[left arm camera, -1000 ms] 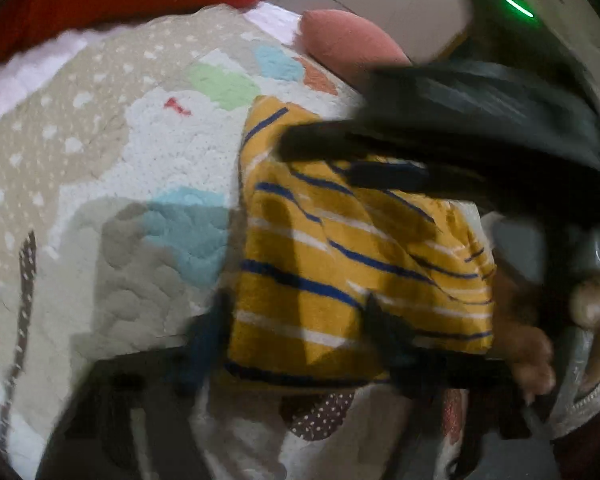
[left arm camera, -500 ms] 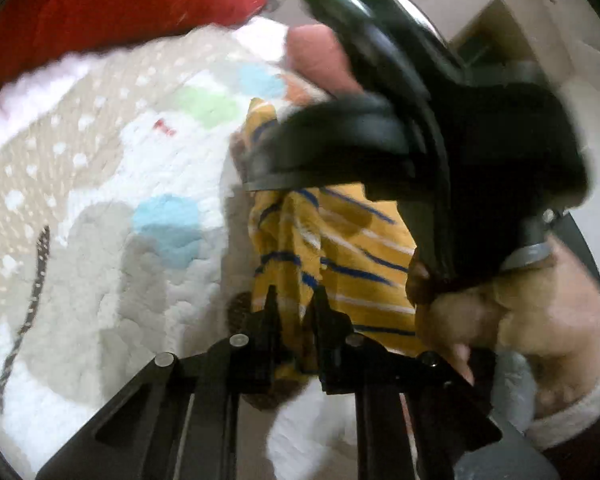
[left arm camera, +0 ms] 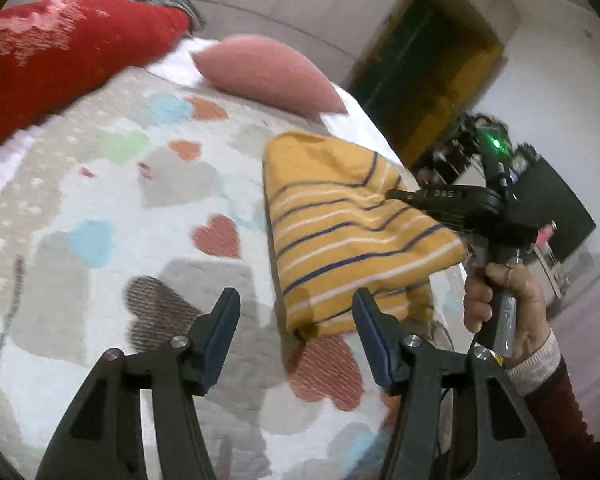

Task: Fold small clothes
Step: 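Grasp the folded sweater edge with the right tool and fold it again, then grasp the sweater bundle edge with the right tool and fold it over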

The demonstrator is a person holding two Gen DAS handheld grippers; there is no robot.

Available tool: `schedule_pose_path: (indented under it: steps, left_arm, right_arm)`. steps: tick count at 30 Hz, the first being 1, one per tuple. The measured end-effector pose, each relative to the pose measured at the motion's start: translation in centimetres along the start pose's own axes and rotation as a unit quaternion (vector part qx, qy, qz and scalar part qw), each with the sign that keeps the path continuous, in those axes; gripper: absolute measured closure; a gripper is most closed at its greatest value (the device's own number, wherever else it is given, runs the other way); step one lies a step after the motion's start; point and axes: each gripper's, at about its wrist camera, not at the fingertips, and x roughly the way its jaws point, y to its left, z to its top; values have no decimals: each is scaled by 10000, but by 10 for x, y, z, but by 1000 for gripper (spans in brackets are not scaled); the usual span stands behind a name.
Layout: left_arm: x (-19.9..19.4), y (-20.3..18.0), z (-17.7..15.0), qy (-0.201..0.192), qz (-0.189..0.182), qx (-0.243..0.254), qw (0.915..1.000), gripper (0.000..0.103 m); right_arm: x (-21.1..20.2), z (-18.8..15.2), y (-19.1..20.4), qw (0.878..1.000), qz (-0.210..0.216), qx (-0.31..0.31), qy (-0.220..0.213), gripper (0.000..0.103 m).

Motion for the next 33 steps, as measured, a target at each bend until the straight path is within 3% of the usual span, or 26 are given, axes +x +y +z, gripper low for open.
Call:
schedule_pose_path:
  steps: [4,7,15,17,19,22,24,27,33]
  left_arm:
    - [29,-18,-3,287,-32,260,9992,46]
    - [45,-30,-5,494,-85,319,9982,46]
    - [74,-33,-1,820,85,456,9956,44]
    - [77,-27,7,796,82,367,9961,38]
    - [80,-20,18,703,109,251,9972,28]
    - [89,-15,33,619,189,194,9977,28]
    - [97,-15,39,620,206,231,9976,27]
    - [111,-19,43,678,75,349,9971,19]
    - [175,-10,53,1206,-558,246,9908,7]
  right_arm:
    - [-3,-19,-74,9977,-112,666,-2,91]
    - [7,-35,-105,9949,4,998,111,91]
    - [14,-57,-136,9896,440,1367,70,82]
    - [2,-58,-143,9879,378,1505,-94,59]
    - [-10,-59,-150,9855,383,1626,-302,53]
    - [-15,-61,-162,9818,542,1773,-413,39]
    - [-11,-61,-165,9818,549,1780,-358,37]
    - [-1,-64,-169,9812,578,1821,-291,32]
    - [37,-62,-173,9671,1355,2151,-73,21]
